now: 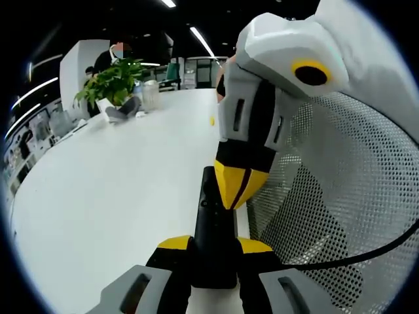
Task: Press the specified remote control buttons in sequence, fully releasing each button before pressing the next.
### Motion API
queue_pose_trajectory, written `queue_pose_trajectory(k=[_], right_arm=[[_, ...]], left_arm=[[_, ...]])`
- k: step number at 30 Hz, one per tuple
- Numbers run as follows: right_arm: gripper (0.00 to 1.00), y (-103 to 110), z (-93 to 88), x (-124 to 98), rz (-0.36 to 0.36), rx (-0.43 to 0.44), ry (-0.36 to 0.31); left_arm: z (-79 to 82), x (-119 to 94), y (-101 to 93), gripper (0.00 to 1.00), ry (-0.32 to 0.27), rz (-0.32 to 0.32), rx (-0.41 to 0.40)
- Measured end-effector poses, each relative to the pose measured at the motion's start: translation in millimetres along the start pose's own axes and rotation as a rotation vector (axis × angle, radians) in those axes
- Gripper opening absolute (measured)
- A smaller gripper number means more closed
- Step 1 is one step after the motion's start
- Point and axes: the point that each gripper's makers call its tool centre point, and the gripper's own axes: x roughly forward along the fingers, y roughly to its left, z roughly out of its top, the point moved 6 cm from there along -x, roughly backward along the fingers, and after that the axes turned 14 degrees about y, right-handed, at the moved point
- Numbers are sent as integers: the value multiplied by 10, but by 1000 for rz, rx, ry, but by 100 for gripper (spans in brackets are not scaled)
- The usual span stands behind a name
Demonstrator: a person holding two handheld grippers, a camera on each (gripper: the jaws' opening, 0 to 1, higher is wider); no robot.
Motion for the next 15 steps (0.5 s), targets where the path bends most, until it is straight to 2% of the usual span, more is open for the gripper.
queue_pose_trajectory(k=[4,10,12,13,15], right_arm=[[0,16,-8,-13,-15,72,-5],[0,54,-61,-35,-21,112,30],[0,-13,-83,-58,-30,210,-3],[0,-58,-90,-71,-19,276,-33],[0,-117,-94,-80,2,352,-67]], left_arm=[[5,-4,-6,26,-3,1,-11],[1,-1,-1,25,-4,0,-13],[6,-4,-3,25,-4,-1,-12],[4,-3,-3,25,-4,-1,-12],[3,-2,-3,25,-4,-1,-11]])
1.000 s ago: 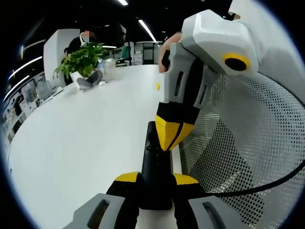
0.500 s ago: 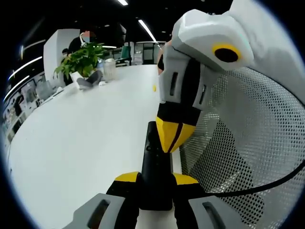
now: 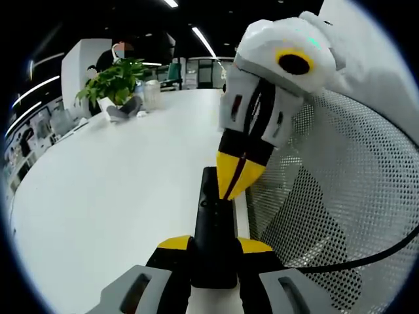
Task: Press the specified remote control buttons in sequence, fully releasing each button before pressing the next.
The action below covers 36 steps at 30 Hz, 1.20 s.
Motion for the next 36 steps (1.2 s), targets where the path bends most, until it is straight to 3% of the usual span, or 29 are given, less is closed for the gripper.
queue_pose_trajectory(k=[2,7,8,22,31,36], right_arm=[[0,-39,18,5,21,40,-22],[0,-17,25,81,35,-11,16],[0,-48,36,75,0,-53,11],[0,-31,25,68,75,-31,28],[0,-120,48,87,177,52,59],[0,-140,7,88,244,129,-1]], left_arm=[[0,1,0,25,0,0,0],[2,-4,-2,25,0,0,-1],[1,-3,-1,25,0,0,-1],[1,0,1,25,-1,-2,-4],[1,-2,4,25,-2,-4,-3],[1,-1,5,25,-1,-3,-3]])
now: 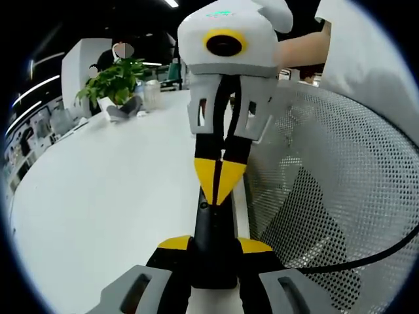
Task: Press the specified remote control buttons in sequence, fully releasing each button before pressing the next.
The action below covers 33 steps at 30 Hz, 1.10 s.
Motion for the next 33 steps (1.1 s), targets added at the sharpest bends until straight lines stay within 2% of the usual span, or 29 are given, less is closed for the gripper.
queue_pose_trajectory(k=[4,7,10,13,15,23,28,30,33], right_arm=[[0,-10,-24,-1,13,20,-27],[0,-15,-30,-1,37,-41,-45],[0,-54,-22,-6,108,-6,-34],[0,-137,0,1,85,-2,-24],[0,-144,9,0,105,-4,-16],[0,-179,61,12,125,-90,55],[0,-193,102,26,134,-143,132],[0,-211,129,35,156,-143,175],[0,-233,145,45,183,-192,209]], left_arm=[[-1,4,0,25,1,3,1],[-1,3,0,25,1,3,2],[2,1,-5,25,3,6,5],[4,0,-8,25,6,9,8],[4,0,-8,25,7,10,9],[2,0,-4,25,10,10,14],[4,3,-4,25,12,12,18],[4,4,-4,25,13,13,18],[6,4,-4,25,12,14,17]])
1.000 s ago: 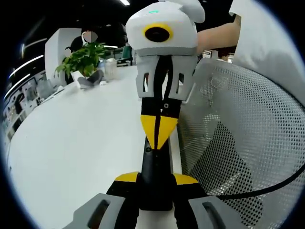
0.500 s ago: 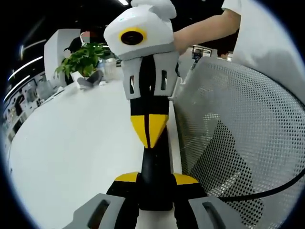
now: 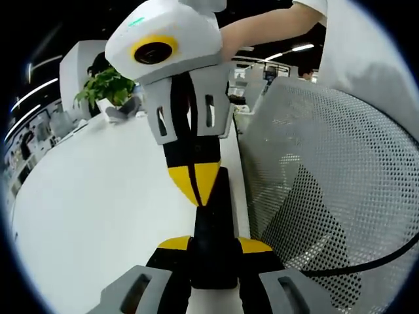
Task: Press the specified remote control buttons in sequence, fully releasing each button before pressing the next.
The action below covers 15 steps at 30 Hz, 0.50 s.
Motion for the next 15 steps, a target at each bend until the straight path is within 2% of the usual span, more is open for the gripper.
queue_pose_trajectory(k=[7,11,15], right_arm=[[0,-60,28,8,68,4,50],[0,-61,15,11,85,48,40],[0,-32,-4,12,64,64,18]], left_arm=[[0,6,-2,25,2,2,-2],[-1,5,-2,25,3,2,0],[-1,4,-4,25,4,1,2]])
